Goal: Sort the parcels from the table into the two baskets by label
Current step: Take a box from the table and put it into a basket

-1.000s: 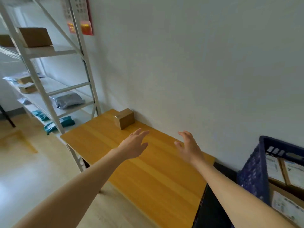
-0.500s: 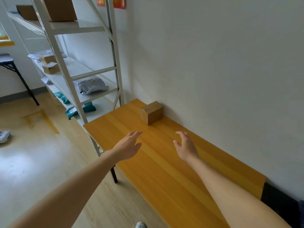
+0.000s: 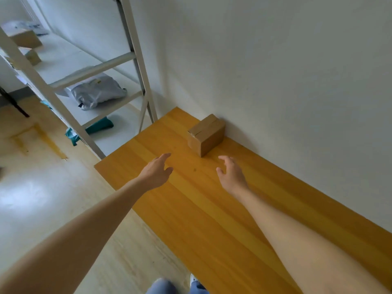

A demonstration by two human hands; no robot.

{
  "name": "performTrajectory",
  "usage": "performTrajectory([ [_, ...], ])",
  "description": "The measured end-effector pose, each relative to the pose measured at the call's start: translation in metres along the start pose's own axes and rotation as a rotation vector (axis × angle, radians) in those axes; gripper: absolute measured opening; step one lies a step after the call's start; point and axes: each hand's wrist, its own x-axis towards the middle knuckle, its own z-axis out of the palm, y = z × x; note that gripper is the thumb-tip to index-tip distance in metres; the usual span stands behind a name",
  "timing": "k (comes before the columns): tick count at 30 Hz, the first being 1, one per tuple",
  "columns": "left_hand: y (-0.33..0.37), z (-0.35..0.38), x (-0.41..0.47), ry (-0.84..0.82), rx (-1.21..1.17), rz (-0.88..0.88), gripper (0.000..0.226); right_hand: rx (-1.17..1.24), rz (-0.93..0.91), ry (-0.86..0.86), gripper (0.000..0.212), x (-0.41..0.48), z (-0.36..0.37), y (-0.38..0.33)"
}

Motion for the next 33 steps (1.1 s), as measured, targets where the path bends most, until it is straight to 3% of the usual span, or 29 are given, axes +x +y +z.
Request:
performTrajectory([
  [7, -0.020, -0.013, 0.106, -0.073, -0.134, -0.052, 0.048, 0.049, 0.144, 0.033, 0.039, 0.052, 0.036, -0.014],
  [17, -0.031, -0.008, 0.234, -0.310, -0.498, -0.124, 0.047, 0.151, 0.365, 0.158, 0.045, 0.127, 0.066, -0.045],
  [28, -0.016, 0.033, 0.271, -0.512, -0.628, -0.222, 0.042, 0.184, 0.457, 0.128, 0.050, 0.137, 0.083, -0.044],
  [33, -0.010, 0.045, 0.269, -0.589, -0.677, -0.309, 0.038, 0.340, 0.532, 0.191, 0.055, 0.132, 0.085, -0.048],
])
